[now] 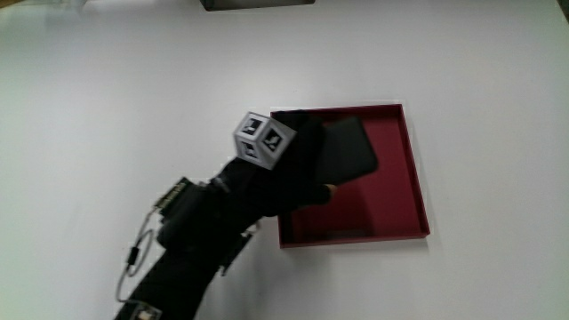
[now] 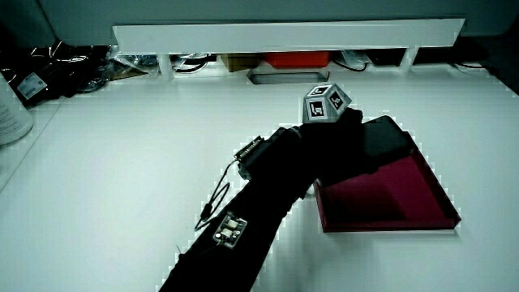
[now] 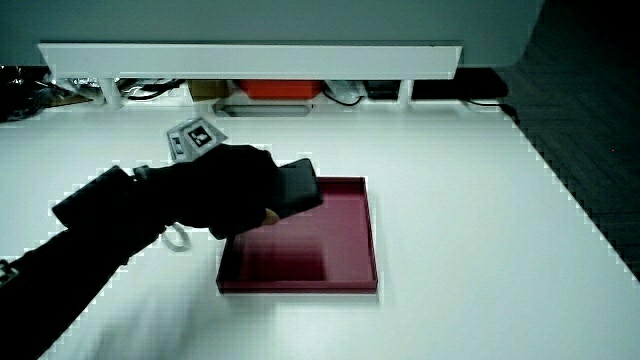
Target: Place battery into plate
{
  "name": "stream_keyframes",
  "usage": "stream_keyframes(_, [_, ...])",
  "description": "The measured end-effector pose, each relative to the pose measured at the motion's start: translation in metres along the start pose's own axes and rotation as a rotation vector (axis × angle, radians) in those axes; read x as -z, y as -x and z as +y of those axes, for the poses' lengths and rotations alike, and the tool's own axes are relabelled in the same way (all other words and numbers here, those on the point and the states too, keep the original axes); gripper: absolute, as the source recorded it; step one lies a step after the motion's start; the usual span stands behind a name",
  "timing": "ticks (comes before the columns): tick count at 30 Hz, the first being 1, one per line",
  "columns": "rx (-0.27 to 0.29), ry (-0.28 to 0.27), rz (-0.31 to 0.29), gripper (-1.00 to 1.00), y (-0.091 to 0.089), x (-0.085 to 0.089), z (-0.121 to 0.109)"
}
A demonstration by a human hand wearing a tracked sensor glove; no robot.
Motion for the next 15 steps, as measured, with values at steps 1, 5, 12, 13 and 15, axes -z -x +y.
stream_keyframes(1, [-0.010,0.015,0.012,0.00,-0.004,0.003,0.001])
stream_keyframes(5, [-0.033,0.072,0.030,0.00,-0.009,0.015,0.005])
stream_keyframes(12, [-0.028,0.147,0.081,0.00,-0.010,0.039,0.013])
stream_keyframes(13, [-0.032,0.160,0.070,0.00,-0.008,0.043,0.014])
stream_keyframes(15, [-0.040,0.181,0.081,0.00,-0.005,0.049,0.016])
